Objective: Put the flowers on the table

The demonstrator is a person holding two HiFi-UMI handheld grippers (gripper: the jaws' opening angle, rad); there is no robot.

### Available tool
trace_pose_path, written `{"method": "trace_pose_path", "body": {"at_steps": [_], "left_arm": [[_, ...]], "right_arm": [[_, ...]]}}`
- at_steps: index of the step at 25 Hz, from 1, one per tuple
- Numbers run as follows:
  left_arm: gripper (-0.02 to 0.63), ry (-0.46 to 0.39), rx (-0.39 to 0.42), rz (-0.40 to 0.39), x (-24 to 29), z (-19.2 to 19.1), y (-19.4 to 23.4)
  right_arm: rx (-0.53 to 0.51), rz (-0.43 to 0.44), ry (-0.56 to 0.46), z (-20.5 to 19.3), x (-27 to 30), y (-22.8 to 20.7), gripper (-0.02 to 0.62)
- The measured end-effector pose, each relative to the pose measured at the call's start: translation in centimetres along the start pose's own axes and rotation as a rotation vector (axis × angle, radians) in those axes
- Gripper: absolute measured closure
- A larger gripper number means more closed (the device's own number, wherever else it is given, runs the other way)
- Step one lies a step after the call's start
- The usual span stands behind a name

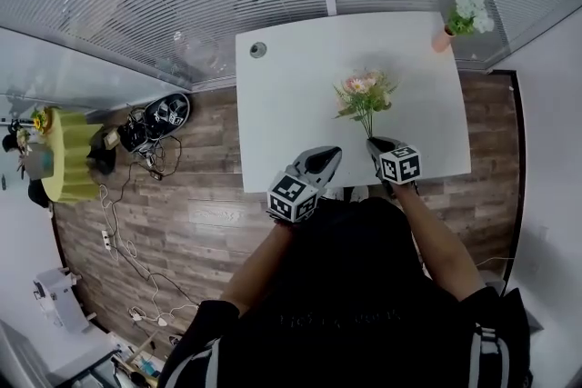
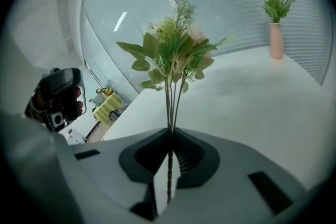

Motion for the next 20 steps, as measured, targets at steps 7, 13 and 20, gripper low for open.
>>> {"method": "trace_pose_path", "body": {"at_steps": [7, 13, 20], "left_arm": [[0.588, 0.013, -0.023, 0.013, -0.1, -1.1, -0.1], [0.588, 0.012, -0.021, 0.042, -0.9, -1.3, 0.0], [0.588, -0.002, -0.042, 0.081, -2.1, -1.3, 0.9]], "right_arm": [[-0.013, -0.01, 0.063, -0.4, 1.9, -0.5, 0.553], [-0.001, -0.017, 0.092, -0.5, 3.5, -1.1, 0.552], [0.007, -0.021, 0.122, -0.8, 4.3, -1.5, 0.552]]}}
Point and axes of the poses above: the fingertips, and each gripper's own axes: x forward along the fingers, y to its left, z out of its top, the point moved 5 cm from there along -x, backward along the fingers, and after that the axes turned 5 degrees about y, right-handed, at the moved point
